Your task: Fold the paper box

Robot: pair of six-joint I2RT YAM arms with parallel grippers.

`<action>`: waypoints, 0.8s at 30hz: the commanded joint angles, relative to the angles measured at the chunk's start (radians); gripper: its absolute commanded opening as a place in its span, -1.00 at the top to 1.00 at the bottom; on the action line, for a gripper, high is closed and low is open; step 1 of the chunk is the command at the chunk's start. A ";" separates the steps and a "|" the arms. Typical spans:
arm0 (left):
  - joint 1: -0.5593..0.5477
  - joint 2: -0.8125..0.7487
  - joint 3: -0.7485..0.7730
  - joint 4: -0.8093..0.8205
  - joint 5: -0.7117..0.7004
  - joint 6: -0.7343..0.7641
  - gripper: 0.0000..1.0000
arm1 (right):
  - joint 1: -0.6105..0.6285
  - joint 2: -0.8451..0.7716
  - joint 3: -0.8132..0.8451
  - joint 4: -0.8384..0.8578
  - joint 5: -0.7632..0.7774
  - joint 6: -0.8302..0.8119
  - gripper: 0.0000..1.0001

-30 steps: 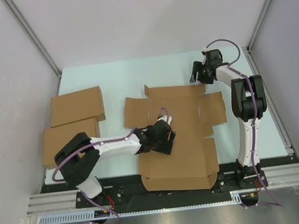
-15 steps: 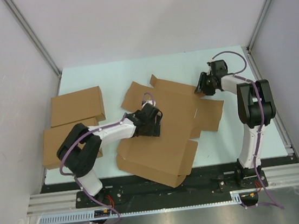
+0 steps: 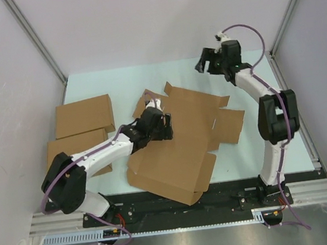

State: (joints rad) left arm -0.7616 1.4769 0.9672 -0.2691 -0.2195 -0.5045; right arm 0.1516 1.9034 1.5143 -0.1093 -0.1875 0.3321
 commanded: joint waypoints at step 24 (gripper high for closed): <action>-0.004 0.065 -0.262 0.039 0.166 -0.172 -0.47 | 0.091 0.666 0.672 -0.216 -0.440 -0.395 -0.66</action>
State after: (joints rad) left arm -0.7631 1.5036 0.7410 -0.2302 -0.1234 -0.6392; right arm 0.2272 2.5416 2.1780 -0.2817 -0.5674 -0.0013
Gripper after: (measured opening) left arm 0.732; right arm 0.837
